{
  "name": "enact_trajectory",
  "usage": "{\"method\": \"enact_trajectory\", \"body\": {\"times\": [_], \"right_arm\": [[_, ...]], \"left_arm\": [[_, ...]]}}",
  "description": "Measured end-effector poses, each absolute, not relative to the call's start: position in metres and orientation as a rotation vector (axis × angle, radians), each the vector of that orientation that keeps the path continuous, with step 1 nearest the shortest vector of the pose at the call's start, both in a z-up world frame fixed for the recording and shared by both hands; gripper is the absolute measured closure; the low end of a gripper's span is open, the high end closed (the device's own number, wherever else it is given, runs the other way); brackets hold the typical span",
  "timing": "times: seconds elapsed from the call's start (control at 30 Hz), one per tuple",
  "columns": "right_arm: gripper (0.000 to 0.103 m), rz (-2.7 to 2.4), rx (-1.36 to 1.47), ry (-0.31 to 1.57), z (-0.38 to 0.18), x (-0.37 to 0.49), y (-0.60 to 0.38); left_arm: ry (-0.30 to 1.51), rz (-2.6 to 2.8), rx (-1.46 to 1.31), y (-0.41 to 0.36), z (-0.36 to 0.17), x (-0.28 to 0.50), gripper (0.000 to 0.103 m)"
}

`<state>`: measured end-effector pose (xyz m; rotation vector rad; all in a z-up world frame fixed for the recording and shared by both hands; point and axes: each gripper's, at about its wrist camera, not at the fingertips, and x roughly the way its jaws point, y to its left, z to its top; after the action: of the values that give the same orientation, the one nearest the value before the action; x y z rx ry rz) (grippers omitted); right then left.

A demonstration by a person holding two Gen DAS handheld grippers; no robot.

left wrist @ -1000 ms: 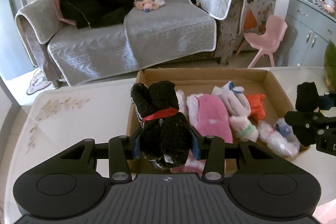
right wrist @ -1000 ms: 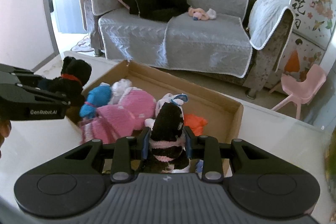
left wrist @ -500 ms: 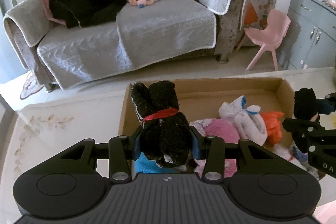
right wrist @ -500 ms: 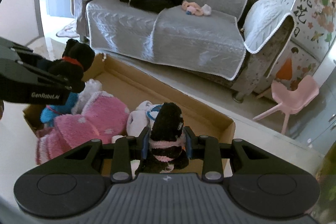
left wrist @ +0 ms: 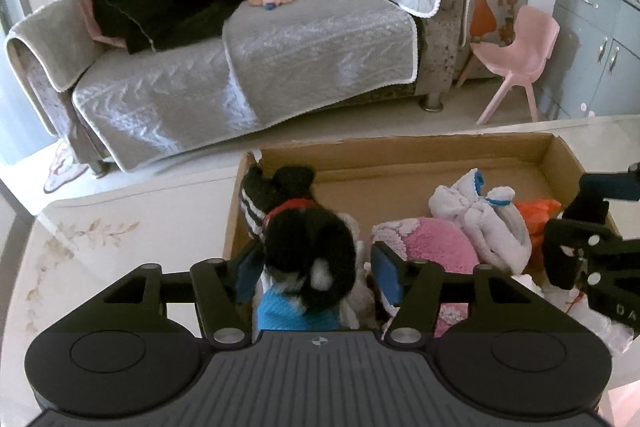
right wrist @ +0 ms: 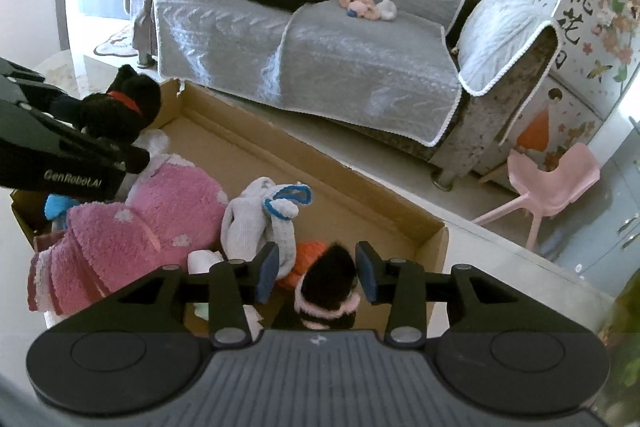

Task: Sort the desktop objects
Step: 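Carry both black socks into the cardboard box and open both tools, then move both open tools back toward the socks on the table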

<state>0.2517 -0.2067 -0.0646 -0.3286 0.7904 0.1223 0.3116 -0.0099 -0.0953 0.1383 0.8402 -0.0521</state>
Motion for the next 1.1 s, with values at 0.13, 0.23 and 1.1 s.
{"method": "enact_trajectory", "body": {"times": [0.13, 0.23, 1.1], "right_arm": [[0.062, 0.131, -0.308, 0.776, -0.054, 0.242, -0.209], [0.057, 0.151, -0.279, 0.752, -0.039, 0.227, -0.211], [0.042, 0.203, -0.093, 0.892, -0.097, 0.158, -0.229]], "left_arm": [[0.807, -0.051, 0.125, -0.004, -0.078, 0.302, 0.03], [0.767, -0.045, 0.1, 0.005, -0.056, 0.284, 0.023], [0.952, -0.01, 0.048, -0.008, -0.137, 0.208, 0.014]]}}
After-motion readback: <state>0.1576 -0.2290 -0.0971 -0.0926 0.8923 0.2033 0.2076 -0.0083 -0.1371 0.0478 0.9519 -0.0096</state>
